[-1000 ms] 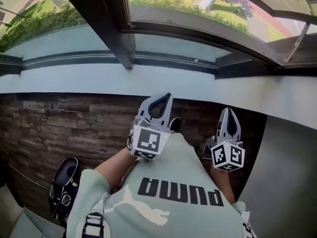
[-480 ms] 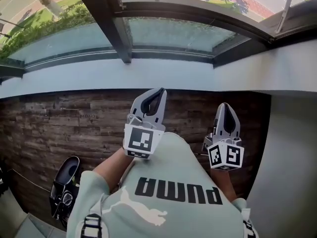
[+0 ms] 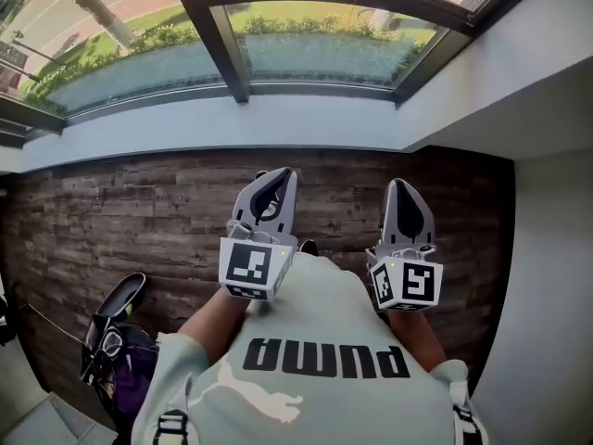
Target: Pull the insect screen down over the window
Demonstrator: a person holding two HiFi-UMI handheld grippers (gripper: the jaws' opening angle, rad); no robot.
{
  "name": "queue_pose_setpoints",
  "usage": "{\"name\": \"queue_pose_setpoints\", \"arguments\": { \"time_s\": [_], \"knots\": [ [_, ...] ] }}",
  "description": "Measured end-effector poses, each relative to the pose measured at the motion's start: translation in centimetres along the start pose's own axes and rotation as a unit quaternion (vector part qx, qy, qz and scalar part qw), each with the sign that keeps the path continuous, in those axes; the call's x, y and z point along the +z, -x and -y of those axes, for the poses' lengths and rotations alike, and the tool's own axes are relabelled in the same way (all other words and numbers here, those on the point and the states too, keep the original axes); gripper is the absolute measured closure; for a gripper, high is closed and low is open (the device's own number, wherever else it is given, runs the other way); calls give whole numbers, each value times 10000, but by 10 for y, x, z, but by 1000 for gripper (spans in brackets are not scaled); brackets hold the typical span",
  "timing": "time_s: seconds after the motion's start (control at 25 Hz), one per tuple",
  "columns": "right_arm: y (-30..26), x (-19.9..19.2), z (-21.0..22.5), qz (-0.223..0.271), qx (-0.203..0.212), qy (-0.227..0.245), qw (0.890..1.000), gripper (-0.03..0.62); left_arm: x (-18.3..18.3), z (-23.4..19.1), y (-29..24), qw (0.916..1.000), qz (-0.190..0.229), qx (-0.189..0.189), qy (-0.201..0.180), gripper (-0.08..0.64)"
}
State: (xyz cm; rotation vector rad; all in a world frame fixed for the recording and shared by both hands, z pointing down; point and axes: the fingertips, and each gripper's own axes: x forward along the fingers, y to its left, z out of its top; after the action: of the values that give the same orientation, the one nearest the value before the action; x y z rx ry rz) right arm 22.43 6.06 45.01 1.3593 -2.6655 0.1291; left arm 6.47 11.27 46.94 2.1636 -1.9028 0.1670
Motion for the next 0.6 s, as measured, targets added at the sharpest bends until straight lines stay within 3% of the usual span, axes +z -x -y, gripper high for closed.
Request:
{"name": "queue_pose_setpoints", "arguments": {
  "time_s": [0.2, 0.4, 0.6],
  "knots": [
    [52, 7, -16, 35, 72, -27, 10000, 584, 14, 21, 57, 9997, 176, 147, 103, 548],
    [86, 6, -33, 180, 36, 22, 9998, 584, 6, 25, 96, 9994, 272, 229, -44, 548],
    [124, 7, -70, 197, -278, -83, 9994, 584, 2, 20, 138, 9995, 266, -53, -153, 548]
  ]
}}
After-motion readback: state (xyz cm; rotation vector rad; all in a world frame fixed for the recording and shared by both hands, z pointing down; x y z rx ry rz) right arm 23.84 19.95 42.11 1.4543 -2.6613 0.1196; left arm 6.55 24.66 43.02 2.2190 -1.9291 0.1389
